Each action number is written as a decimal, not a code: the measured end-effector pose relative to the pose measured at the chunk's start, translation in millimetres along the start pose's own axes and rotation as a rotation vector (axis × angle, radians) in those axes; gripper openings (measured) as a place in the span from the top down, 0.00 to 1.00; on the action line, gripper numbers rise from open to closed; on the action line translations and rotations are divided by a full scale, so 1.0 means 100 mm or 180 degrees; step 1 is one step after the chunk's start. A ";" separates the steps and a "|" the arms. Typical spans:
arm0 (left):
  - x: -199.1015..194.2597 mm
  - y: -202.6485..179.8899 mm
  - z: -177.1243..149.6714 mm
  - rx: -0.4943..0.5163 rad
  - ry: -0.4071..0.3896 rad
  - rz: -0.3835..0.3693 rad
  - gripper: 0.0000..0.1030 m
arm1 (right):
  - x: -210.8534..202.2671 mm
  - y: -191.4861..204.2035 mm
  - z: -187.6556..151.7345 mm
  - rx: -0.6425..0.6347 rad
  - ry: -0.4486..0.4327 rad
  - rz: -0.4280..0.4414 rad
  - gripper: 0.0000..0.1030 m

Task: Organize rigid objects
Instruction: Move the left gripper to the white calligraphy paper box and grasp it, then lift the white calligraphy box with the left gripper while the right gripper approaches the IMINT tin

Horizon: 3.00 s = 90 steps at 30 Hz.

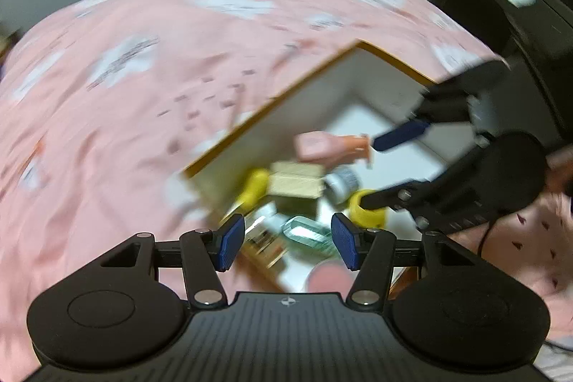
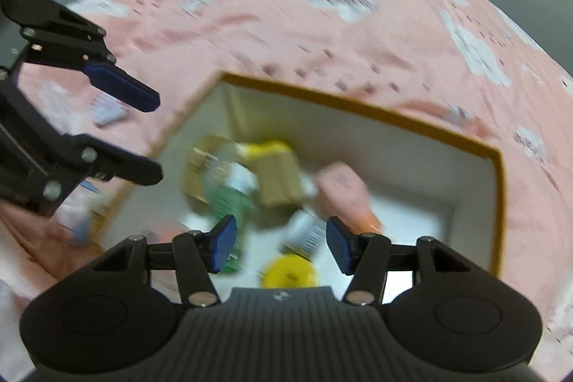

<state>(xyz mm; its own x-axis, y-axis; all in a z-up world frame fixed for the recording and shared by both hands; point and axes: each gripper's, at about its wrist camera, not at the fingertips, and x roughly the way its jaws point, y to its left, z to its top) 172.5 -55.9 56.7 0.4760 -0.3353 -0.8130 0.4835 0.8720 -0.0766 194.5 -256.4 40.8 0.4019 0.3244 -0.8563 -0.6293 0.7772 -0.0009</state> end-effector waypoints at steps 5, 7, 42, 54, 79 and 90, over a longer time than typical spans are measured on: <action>-0.29 0.39 -0.42 -0.0675 -0.0117 0.0232 0.36 | -0.12 0.49 0.10 -0.0165 -0.0309 0.0332 0.46; -0.38 0.46 -0.60 -0.0868 -0.0215 0.0363 0.36 | -0.13 0.70 0.11 -0.0209 -0.0395 0.0483 0.47; 0.54 0.67 -1.85 -0.2787 0.0217 0.0139 0.08 | 0.76 1.43 -0.63 0.0227 0.0200 0.0520 0.73; 0.48 0.51 -1.74 -0.2504 0.0015 0.0131 0.47 | 0.96 1.39 -0.66 0.0415 0.0361 0.0679 0.80; 0.29 0.10 -1.57 -0.1627 -0.0231 0.0222 0.72 | 0.88 1.29 -0.69 0.0602 0.0377 0.0533 0.71; -0.25 0.26 -1.61 -0.1781 -0.0563 0.0661 0.73 | 0.60 1.70 -0.47 -0.0099 0.0073 0.0671 0.70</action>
<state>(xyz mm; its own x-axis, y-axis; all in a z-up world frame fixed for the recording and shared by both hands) 55.1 32.4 -17.4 0.6564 -0.1510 -0.7391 -0.0676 0.9641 -0.2569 80.0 -130.0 -35.1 0.2440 0.4654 -0.8508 -0.7181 0.6763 0.1640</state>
